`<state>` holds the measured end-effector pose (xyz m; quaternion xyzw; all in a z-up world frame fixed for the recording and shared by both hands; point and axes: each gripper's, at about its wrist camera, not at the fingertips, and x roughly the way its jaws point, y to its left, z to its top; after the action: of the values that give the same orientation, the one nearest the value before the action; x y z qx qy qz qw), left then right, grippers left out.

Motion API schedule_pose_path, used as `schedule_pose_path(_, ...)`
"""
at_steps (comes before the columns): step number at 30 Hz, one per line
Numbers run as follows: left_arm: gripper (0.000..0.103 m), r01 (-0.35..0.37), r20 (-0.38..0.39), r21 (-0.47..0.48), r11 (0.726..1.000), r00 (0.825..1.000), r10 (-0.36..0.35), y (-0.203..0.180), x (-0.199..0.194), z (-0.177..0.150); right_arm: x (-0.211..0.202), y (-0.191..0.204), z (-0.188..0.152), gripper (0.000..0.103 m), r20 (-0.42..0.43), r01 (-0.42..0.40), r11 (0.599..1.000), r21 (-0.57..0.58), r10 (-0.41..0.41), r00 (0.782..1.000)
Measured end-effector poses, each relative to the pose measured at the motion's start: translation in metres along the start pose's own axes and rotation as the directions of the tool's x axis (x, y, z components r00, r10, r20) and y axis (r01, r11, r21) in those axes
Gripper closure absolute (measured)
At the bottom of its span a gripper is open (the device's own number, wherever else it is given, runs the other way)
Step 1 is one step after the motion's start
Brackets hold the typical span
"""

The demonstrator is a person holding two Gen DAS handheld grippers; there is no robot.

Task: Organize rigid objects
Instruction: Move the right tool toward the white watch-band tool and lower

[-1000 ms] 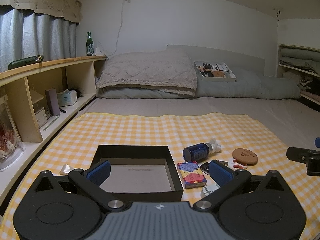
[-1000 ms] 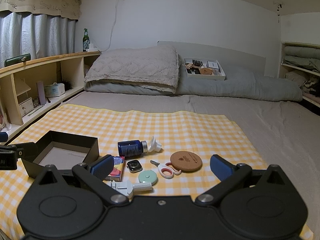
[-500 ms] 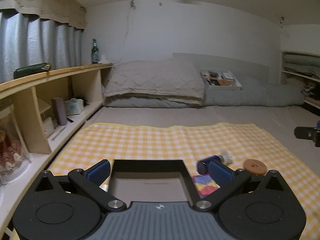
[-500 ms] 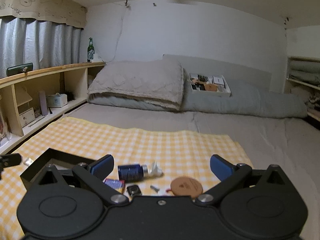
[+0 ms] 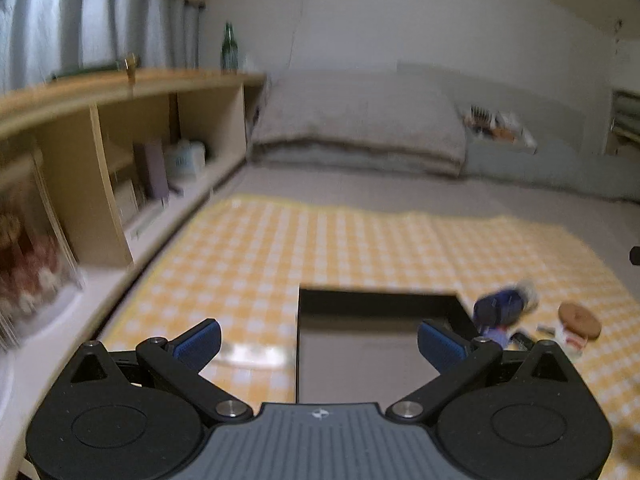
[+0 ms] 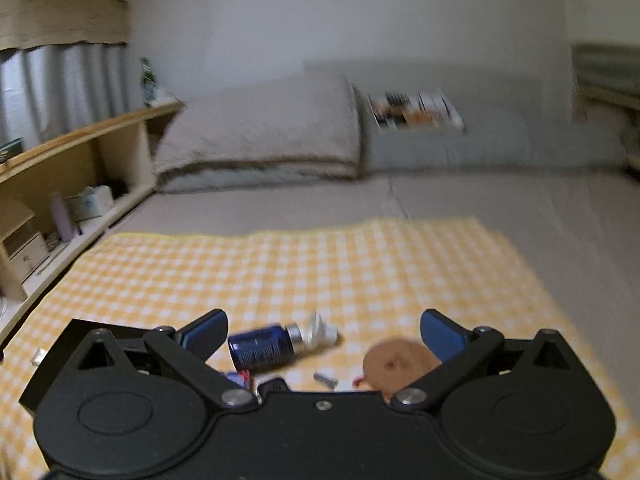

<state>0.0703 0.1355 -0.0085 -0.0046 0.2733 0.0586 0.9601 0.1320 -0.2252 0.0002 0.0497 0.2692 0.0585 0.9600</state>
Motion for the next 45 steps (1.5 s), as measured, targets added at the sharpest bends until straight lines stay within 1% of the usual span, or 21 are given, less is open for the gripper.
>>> schedule_pose_path(2,0.003,0.018,-0.059,-0.012,1.0,0.998,-0.019,0.005,0.014,-0.006,0.015,-0.001,-0.006,0.0,-0.057,0.005,1.0,0.01,-0.004,0.998)
schedule_pose_path(4,0.011,0.03,-0.103,-0.039,0.999,0.994,-0.034,0.008,0.022,-0.01,0.027,0.0,-0.014,0.0,-0.109,0.005,1.0,-0.013,-0.006,0.994)
schedule_pose_path(6,0.025,0.033,-0.138,-0.052,0.998,0.99,-0.04,0.01,0.032,-0.012,0.037,0.004,-0.019,0.0,-0.154,-0.002,0.999,-0.046,-0.005,0.988)
schedule_pose_path(7,0.029,0.033,-0.157,-0.063,0.997,0.987,-0.042,0.013,0.037,-0.013,0.042,0.005,-0.022,0.0,-0.176,-0.009,0.998,-0.061,-0.002,0.984)
schedule_pose_path(9,0.046,0.03,-0.188,-0.088,0.996,0.981,-0.046,0.018,0.047,-0.014,0.05,0.007,-0.029,0.0,-0.222,-0.021,0.996,-0.081,0.002,0.975)
schedule_pose_path(10,0.05,0.03,-0.204,-0.096,0.995,0.978,-0.049,0.02,0.052,-0.015,0.055,0.009,-0.031,0.0,-0.251,-0.029,0.996,-0.086,0.006,0.968)
schedule_pose_path(12,0.063,0.028,-0.232,-0.101,0.994,0.971,-0.051,0.022,0.06,-0.017,0.062,0.01,-0.037,0.0,-0.303,-0.045,0.995,-0.084,0.017,0.953)
schedule_pose_path(13,0.068,0.028,-0.24,-0.098,0.995,0.969,-0.051,0.022,0.064,-0.018,0.066,0.01,-0.04,0.0,-0.334,-0.054,0.995,-0.08,0.024,0.942)
schedule_pose_path(14,0.076,0.029,-0.253,-0.093,0.995,0.966,-0.052,0.021,0.067,-0.019,0.071,0.011,-0.042,0.0,-0.357,-0.06,0.995,-0.077,0.029,0.934)
schedule_pose_path(17,0.083,0.027,-0.286,-0.08,0.996,0.957,-0.049,0.02,0.074,-0.023,0.081,0.015,-0.051,0.0,-0.419,-0.081,0.992,-0.092,0.035,0.907)
schedule_pose_path(21,0.096,0.019,-0.299,-0.069,0.997,0.953,-0.039,0.022,0.08,-0.025,0.093,0.019,-0.06,0.003,-0.463,-0.121,0.983,-0.139,0.044,0.885)
schedule_pose_path(24,0.096,0.02,-0.314,-0.073,0.997,0.949,-0.042,0.027,0.082,-0.027,0.102,0.02,-0.065,0.006,-0.478,-0.151,0.973,-0.175,0.049,0.877)
schedule_pose_path(26,0.096,0.026,-0.312,-0.07,0.997,0.949,-0.046,0.027,0.082,-0.027,0.108,0.02,-0.068,0.009,-0.484,-0.174,0.965,-0.197,0.058,0.873)
schedule_pose_path(31,0.096,0.037,-0.305,-0.07,0.997,0.951,-0.057,0.029,0.081,-0.028,0.118,0.022,-0.073,0.017,-0.511,-0.243,0.944,-0.222,0.099,0.854)
schedule_pose_path(33,0.096,0.039,-0.304,-0.072,0.997,0.951,-0.059,0.029,0.081,-0.028,0.118,0.022,-0.074,0.019,-0.505,-0.261,0.94,-0.221,0.118,0.855)
schedule_pose_path(34,0.096,0.039,-0.304,-0.073,0.997,0.951,-0.059,0.029,0.081,-0.028,0.119,0.022,-0.074,0.024,-0.508,-0.273,0.936,-0.22,0.129,0.852)
schedule_pose_path(35,0.096,0.038,-0.305,-0.073,0.997,0.951,-0.059,0.03,0.081,-0.028,0.119,0.022,-0.073,0.033,-0.51,-0.293,0.931,-0.215,0.149,0.847)
schedule_pose_path(36,0.096,0.038,-0.305,-0.074,0.997,0.951,-0.058,0.029,0.081,-0.028,0.118,0.023,-0.072,0.036,-0.513,-0.305,0.929,-0.21,0.161,0.843)
schedule_pose_path(37,0.096,0.037,-0.305,-0.074,0.997,0.951,-0.058,0.03,0.081,-0.028,0.117,0.024,-0.071,0.04,-0.512,-0.293,0.932,-0.216,0.148,0.846)
schedule_pose_path(40,0.096,0.031,-0.306,-0.072,0.997,0.951,-0.052,0.029,0.082,-0.027,0.115,0.025,-0.066,0.041,-0.516,-0.285,0.935,-0.211,0.14,0.845)
schedule_pose_path(45,0.097,0.023,-0.31,-0.062,0.998,0.95,-0.041,0.028,0.083,-0.026,0.104,0.035,-0.046,0.041,-0.463,-0.302,0.93,-0.209,0.178,0.868)
